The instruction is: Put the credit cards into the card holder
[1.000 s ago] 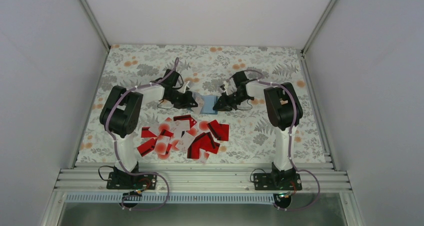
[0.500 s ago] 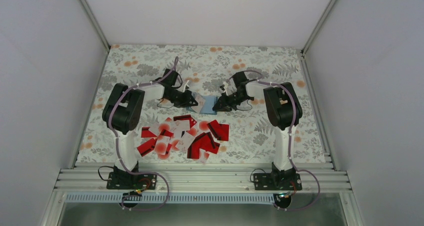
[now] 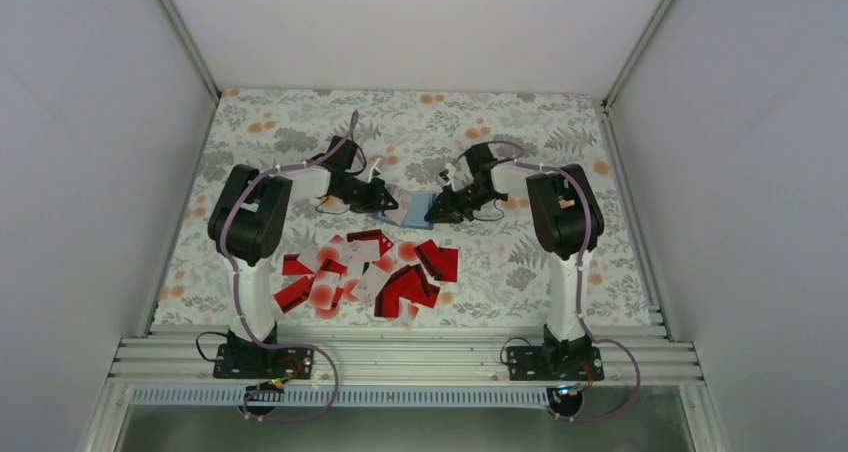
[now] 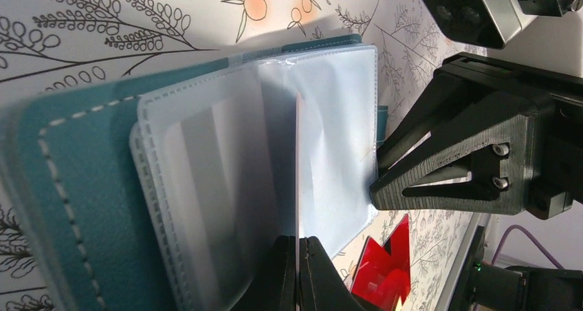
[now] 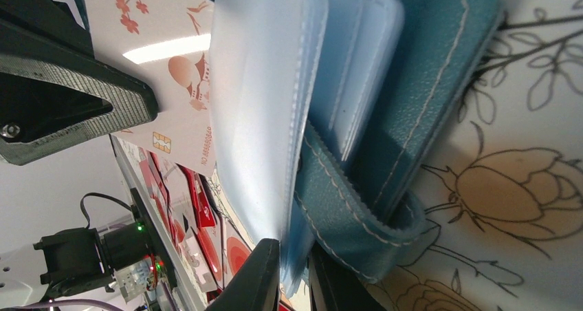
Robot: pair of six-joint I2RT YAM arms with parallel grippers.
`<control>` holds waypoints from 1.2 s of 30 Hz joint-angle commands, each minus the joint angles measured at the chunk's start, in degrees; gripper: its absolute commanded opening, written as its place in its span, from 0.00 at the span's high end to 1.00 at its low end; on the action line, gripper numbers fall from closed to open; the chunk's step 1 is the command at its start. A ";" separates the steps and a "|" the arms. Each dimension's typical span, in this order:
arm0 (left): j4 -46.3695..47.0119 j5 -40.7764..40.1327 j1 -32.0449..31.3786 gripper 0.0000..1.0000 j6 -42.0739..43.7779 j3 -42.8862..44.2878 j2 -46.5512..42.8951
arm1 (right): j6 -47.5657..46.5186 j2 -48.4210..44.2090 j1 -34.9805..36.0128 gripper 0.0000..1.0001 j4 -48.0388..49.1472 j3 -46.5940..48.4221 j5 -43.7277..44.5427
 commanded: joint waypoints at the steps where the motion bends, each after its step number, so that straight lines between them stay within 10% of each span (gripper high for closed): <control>1: 1.16 1.40 0.05 0.98 0.61 -0.35 -0.15 | -1.06 2.92 0.47 0.87 -1.74 0.39 2.45; 36: 15.87 3.38 0.11 0.98 -10.70 -6.12 1.10 | -1.34 3.49 0.45 0.88 -1.72 0.34 1.52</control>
